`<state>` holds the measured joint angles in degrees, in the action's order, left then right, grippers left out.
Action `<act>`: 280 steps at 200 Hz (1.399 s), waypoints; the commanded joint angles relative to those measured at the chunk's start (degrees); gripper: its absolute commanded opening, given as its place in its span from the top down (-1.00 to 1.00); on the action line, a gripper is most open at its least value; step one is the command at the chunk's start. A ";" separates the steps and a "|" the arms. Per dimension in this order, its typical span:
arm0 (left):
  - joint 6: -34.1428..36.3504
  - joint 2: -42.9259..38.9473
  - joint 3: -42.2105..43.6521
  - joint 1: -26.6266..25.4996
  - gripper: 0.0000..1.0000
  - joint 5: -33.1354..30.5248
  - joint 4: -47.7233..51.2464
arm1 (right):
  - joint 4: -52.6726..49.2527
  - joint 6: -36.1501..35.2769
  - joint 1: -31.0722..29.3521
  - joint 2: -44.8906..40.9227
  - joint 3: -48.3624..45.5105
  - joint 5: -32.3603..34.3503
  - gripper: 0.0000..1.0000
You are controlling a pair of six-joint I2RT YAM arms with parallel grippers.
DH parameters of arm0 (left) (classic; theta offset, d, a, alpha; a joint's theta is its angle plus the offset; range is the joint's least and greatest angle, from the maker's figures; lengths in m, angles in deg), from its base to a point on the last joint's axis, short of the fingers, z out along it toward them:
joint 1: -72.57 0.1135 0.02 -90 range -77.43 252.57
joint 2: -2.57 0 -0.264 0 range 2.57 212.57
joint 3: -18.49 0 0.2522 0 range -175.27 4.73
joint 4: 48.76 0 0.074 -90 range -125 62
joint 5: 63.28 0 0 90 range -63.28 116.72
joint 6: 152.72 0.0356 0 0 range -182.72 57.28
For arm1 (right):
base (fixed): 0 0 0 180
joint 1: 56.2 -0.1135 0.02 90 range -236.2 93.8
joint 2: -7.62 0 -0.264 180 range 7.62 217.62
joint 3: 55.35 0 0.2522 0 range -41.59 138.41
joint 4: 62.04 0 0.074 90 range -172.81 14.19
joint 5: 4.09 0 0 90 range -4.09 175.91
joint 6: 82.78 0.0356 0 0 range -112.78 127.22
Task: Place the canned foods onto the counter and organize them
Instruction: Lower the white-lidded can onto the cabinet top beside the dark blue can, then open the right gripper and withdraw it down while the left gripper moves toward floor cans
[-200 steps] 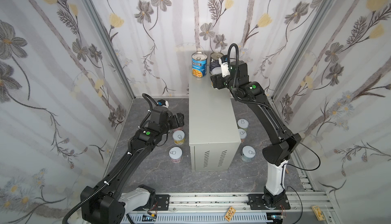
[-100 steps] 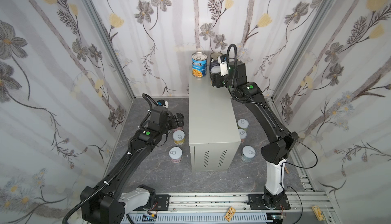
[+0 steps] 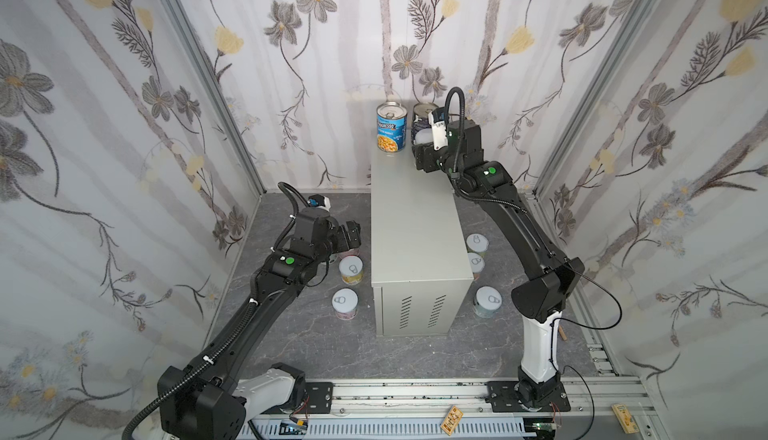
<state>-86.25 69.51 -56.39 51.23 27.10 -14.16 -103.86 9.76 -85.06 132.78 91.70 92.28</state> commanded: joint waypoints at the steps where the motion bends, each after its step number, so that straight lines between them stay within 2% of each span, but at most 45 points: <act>1: 0.24 -0.11 -0.17 0.07 -1.00 -0.56 -0.44 | 2.08 -0.26 0.03 -0.13 0.39 -0.38 -0.62; 99: 0.67 -0.82 0.47 0.13 -1.00 -1.57 -0.62 | 3.51 -0.14 0.04 0.30 0.39 -0.42 -0.60; 151: -0.18 -0.91 0.18 0.51 -1.00 -5.30 -0.78 | 4.62 0.55 -0.27 -1.62 0.29 -3.16 -0.82; 199: -0.80 -1.37 0.21 0.73 -1.00 -6.57 -0.61 | 1.34 -1.02 -0.99 -4.49 -0.41 -1.98 -0.93; 218: -0.93 -1.36 0.14 0.76 -1.00 -7.05 -0.49 | 1.83 -1.10 -1.36 -7.80 -4.89 -1.88 -0.96; 255: -1.49 -1.37 -0.05 0.91 -1.00 -7.59 -0.87 | 9.04 -0.37 -1.81 -16.62 -19.08 -2.42 -0.98; 280: -1.87 -1.37 -0.02 1.04 -1.00 -7.76 -1.32 | 10.46 0.26 -1.84 -20.37 -23.80 -2.68 -0.99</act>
<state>-86.99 68.40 -56.02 52.06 20.70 -13.83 -98.68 9.74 -86.83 115.27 71.27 90.27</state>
